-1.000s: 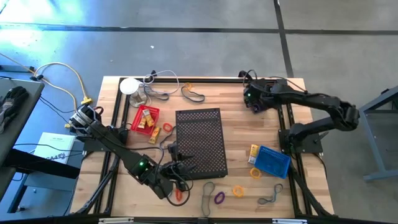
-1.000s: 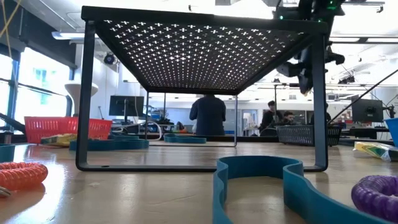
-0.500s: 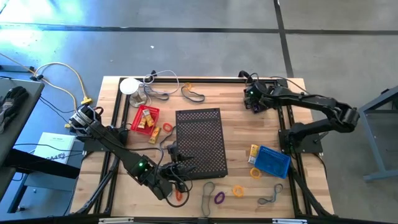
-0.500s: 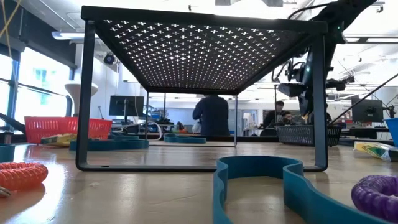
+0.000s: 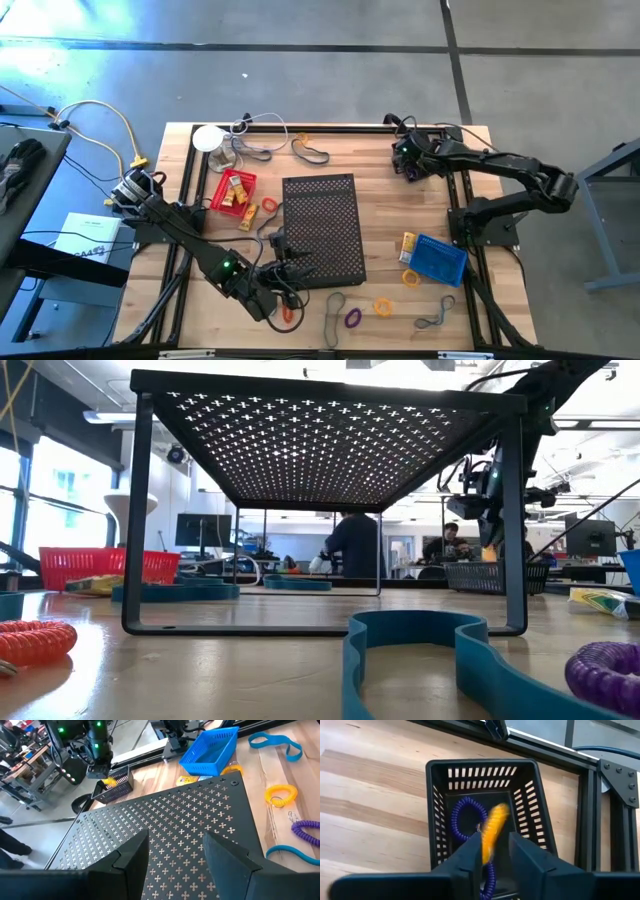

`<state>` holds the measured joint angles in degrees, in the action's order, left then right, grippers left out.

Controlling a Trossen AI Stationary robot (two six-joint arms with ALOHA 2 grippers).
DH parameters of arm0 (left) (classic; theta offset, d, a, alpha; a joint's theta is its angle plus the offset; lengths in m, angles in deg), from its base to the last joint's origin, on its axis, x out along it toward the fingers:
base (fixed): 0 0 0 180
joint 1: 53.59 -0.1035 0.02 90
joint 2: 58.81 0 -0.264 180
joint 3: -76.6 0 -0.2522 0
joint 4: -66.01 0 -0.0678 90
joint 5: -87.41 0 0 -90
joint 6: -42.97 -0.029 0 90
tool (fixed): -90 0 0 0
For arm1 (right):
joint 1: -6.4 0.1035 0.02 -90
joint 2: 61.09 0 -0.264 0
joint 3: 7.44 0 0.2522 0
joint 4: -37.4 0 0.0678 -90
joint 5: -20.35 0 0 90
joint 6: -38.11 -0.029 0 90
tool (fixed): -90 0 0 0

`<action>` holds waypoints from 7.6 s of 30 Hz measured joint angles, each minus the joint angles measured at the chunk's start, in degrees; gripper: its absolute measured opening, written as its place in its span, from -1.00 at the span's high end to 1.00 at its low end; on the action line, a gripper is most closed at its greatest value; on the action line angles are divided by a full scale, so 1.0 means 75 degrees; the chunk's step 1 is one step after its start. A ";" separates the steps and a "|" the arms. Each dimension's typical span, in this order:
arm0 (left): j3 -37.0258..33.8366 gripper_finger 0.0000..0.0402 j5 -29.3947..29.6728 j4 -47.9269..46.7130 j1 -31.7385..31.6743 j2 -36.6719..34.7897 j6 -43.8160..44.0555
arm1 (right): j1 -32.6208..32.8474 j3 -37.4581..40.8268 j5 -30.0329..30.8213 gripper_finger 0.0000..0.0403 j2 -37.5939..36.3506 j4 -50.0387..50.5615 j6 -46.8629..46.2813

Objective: Pick & Place Office Desk Supplies
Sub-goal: Put the blue rubber band into the blue bin

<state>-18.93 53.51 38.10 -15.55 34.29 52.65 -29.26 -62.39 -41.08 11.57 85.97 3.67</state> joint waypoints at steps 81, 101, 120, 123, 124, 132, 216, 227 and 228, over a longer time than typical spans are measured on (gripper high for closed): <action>0.0009 0.11 -0.0903 -0.0279 0.0031 0.0006 0.0752 | 1.1840 -0.2728 -0.3444 -0.17 0.2145 0.0486 -0.6409; 0.0006 0.11 -0.0915 -0.0283 0.0032 0.0006 0.0945 | 1.1908 -0.2728 -0.4481 -0.17 0.4076 0.0761 -0.5954; 0.0006 0.11 -0.0918 -0.0291 0.0032 0.0006 0.0897 | 1.1943 -0.2728 -0.4604 0.71 0.4371 0.0907 -0.5370; 0.0006 0.11 -0.0918 -0.0291 0.0029 0.0006 0.0897 | 1.1917 -0.2731 -0.4721 0.94 0.4369 0.0809 -0.5277; 0.0006 0.11 -0.0918 -0.0291 0.0031 0.0006 0.0899 | 1.1895 -0.2731 -0.4746 0.96 0.4342 0.0801 -0.5272; 0.0006 0.11 -0.0918 -0.0284 0.0031 0.0006 0.0922 | 1.1908 -0.3255 -0.4382 0.98 0.3953 0.1344 -0.5509; 0.0000 0.11 -0.1570 -0.0638 -0.0294 0.0006 0.0569 | 1.1202 -0.2116 -0.2259 0.99 0.0493 0.6257 -0.6798; 0.0000 0.11 -0.1568 -0.0650 -0.0262 0.0006 0.0573 | 1.1591 -0.2069 -0.2238 0.99 0.0756 0.5826 -0.7381; 0.0000 0.11 -0.1568 -0.0662 -0.0245 0.0006 0.0583 | 1.1582 -0.1977 -0.2233 0.99 0.0828 0.5692 -0.7376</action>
<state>-18.93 41.75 33.13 -17.39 34.33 57.02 57.60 -77.22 -57.82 17.78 128.66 -51.65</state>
